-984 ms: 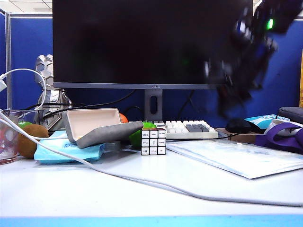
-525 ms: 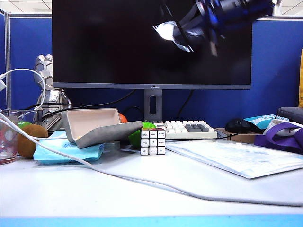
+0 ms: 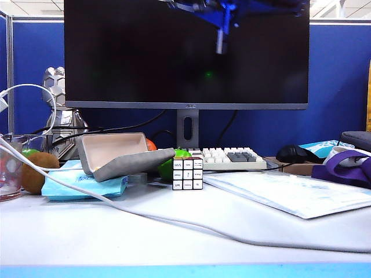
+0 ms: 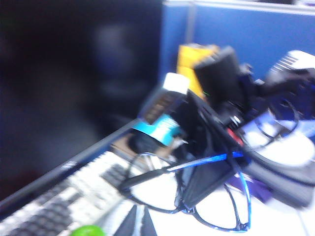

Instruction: Pick up the glasses, fold the temples of the glasses, place the glasses into the glasses case, and finally close the glasses case.

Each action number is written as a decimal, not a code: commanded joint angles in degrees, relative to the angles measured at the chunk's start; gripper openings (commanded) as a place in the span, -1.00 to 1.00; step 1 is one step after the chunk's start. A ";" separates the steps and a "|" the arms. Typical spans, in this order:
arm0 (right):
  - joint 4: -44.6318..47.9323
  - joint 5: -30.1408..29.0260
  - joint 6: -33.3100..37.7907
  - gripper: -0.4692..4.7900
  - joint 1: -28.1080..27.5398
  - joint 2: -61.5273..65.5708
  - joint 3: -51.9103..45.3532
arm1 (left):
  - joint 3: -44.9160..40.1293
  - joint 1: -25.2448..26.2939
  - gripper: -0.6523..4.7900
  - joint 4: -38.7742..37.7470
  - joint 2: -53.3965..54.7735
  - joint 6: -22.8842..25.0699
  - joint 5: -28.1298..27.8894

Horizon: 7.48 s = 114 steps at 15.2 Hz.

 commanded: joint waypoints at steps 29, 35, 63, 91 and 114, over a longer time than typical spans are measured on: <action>5.53 -3.02 10.47 -0.84 2.19 -0.50 0.17 | 0.35 -9.18 -0.78 12.96 11.23 0.44 -1.05; 11.93 -2.97 17.62 -0.84 2.19 -0.50 0.17 | 0.35 -9.88 -0.78 6.60 11.26 6.69 0.94; 15.65 0.63 15.93 -0.84 2.95 -0.48 0.17 | 0.35 -11.93 -0.78 16.24 8.44 2.36 -8.11; 33.03 1.27 20.04 -0.84 2.64 -1.49 0.17 | 0.35 -11.93 -0.76 2.45 1.97 -24.06 -20.74; 34.23 0.57 20.65 -0.84 2.89 -1.81 0.17 | 0.35 -11.91 -0.59 7.61 5.53 -33.51 -17.03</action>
